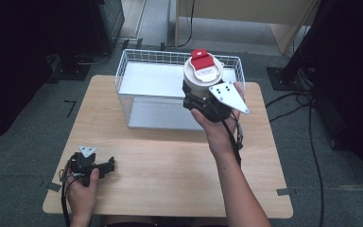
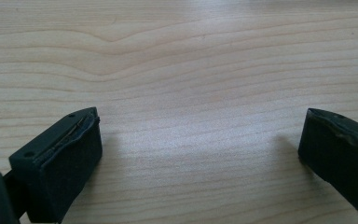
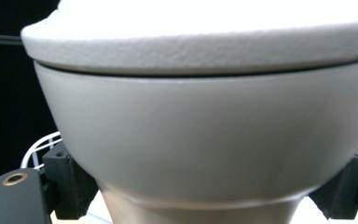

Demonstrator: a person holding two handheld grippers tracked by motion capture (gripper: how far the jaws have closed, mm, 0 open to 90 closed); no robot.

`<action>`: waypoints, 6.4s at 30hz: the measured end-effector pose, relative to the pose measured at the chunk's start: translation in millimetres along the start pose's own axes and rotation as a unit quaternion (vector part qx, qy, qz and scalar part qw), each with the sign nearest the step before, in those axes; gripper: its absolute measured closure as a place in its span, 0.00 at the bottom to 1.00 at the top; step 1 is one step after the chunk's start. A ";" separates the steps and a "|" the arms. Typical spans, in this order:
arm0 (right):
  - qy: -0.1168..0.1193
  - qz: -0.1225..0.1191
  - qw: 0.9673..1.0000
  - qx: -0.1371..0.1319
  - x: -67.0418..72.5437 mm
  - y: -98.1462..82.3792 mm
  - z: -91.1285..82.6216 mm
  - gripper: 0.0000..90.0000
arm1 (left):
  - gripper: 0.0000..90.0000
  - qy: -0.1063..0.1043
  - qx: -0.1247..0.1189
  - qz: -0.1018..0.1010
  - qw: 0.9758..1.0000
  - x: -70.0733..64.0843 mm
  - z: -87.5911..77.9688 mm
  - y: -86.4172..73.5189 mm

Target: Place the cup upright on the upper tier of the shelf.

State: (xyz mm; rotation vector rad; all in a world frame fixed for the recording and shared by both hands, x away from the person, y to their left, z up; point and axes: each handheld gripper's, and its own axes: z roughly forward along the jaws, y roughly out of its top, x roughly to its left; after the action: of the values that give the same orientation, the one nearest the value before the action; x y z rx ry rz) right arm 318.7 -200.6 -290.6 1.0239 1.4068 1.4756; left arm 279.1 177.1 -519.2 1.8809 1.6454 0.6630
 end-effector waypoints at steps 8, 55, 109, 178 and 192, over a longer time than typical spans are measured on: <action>-0.016 -0.005 1.000 -0.002 -5.6 7.1 26.6 0.14 | 0.00 -0.001 0.000 0.001 1.000 0.0 0.2 0.2; -0.058 0.042 0.995 0.072 -35.4 -26.9 116.9 0.13 | 0.00 -0.003 0.000 0.004 1.000 0.2 0.8 0.9; -0.021 0.024 0.997 0.075 -57.4 -62.3 18.9 0.00 | 0.00 -0.003 0.001 0.005 1.000 0.3 0.7 1.0; -0.123 0.031 0.967 0.221 -158.1 -209.5 -181.6 0.00 | 0.00 -0.003 0.001 0.005 1.000 0.2 0.6 0.9; -0.137 0.029 0.938 0.316 -178.1 -221.5 -196.8 0.00 | 0.00 -0.003 0.001 0.005 1.000 0.2 0.6 0.8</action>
State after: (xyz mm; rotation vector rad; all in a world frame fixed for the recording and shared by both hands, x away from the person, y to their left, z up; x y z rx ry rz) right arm 196.5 -426.7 -521.7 1.6050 1.6892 0.8679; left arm 280.1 177.2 -519.0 1.8915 1.6345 0.6590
